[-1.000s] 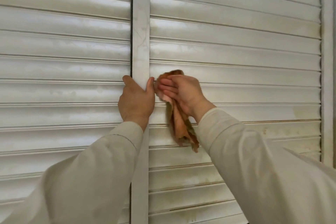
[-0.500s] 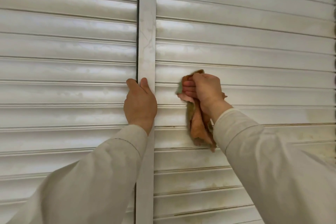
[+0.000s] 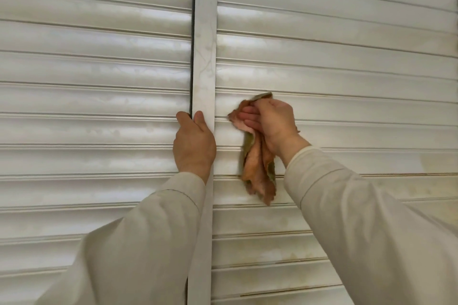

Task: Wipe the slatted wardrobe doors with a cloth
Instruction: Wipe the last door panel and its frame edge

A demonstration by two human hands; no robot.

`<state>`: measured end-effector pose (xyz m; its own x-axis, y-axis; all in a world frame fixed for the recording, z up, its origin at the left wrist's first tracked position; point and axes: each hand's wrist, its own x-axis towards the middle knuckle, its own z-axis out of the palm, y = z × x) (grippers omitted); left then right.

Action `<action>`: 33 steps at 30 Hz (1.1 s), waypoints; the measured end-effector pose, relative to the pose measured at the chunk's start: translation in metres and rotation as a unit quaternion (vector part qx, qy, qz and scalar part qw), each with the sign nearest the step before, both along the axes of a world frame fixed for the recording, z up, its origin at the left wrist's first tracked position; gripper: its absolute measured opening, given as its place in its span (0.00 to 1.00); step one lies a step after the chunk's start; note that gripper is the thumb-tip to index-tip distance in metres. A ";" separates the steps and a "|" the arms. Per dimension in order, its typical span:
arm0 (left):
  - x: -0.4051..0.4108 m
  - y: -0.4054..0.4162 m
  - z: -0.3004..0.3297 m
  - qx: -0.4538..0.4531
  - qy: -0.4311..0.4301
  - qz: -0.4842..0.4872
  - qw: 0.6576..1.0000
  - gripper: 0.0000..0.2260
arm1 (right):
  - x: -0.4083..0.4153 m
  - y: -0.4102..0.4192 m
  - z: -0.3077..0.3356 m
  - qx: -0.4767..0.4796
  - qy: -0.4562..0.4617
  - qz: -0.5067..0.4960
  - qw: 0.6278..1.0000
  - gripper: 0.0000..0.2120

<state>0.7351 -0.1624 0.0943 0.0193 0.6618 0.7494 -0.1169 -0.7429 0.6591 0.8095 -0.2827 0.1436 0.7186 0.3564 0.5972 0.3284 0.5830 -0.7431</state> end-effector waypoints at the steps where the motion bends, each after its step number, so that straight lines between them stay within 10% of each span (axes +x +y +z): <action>1: 0.000 0.000 0.001 0.000 0.000 0.003 1.000 0.16 | -0.001 0.003 -0.008 -0.011 0.006 0.018 1.000 0.09; 33: 0.004 0.002 -0.003 0.001 0.014 0.033 0.999 0.17 | -0.020 0.001 -0.101 -0.284 0.172 0.038 0.942 0.13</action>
<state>0.7390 -0.1608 0.0914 -0.0029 0.6609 0.7504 -0.0486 -0.7496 0.6601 0.7892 -0.2818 0.0424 0.7941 0.6071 0.0305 -0.0156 0.0705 -0.9974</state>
